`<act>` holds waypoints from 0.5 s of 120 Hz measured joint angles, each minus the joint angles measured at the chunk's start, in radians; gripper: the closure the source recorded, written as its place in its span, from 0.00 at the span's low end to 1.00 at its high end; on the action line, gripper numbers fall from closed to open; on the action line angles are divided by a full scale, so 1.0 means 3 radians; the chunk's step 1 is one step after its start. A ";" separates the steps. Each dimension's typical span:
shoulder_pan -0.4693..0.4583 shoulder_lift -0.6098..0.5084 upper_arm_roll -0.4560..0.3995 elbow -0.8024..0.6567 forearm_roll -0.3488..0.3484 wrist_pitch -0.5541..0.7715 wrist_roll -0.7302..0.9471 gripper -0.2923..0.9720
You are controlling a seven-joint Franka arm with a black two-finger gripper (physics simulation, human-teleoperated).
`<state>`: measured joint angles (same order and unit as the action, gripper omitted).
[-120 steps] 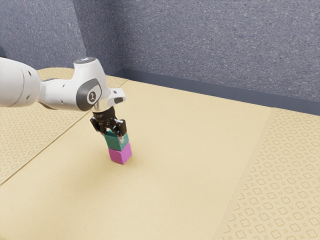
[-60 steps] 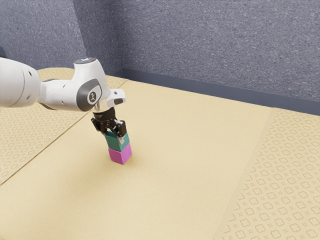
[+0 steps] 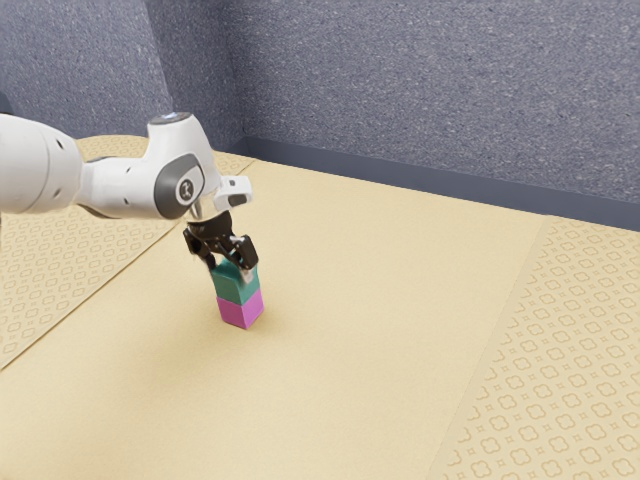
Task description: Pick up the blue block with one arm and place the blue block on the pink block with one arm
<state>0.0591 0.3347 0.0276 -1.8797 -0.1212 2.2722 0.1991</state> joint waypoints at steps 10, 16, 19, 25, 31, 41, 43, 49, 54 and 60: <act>-0.0012 -0.0037 -0.0003 0.0044 0.0000 -0.0016 0.0017 0.25; -0.0021 -0.0078 -0.0003 0.0083 0.0001 -0.0035 0.0026 0.25; -0.0025 -0.0151 -0.0002 0.0120 0.0003 -0.0060 0.0030 0.24; -0.0031 -0.0432 -0.0001 0.0187 0.0009 -0.0144 0.0037 0.24; -0.0034 -0.0666 0.0003 0.0228 0.0013 -0.0282 0.0041 0.24; -0.0017 -0.0834 0.0004 0.0326 0.0117 -0.0692 0.0069 0.24; 0.0019 -0.0844 -0.0036 0.0450 0.0168 -0.0822 0.0120 0.24; 0.0114 -0.0851 -0.0206 0.0777 0.0273 -0.1183 0.0343 0.23; 0.0151 -0.0877 -0.0375 0.0993 0.0327 -0.1452 0.0519 0.23; 0.0080 -0.0921 -0.0496 0.1109 0.0369 -0.1727 0.0687 0.23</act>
<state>0.0831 0.0585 -0.1212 -1.5470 -0.0104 1.7541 0.4052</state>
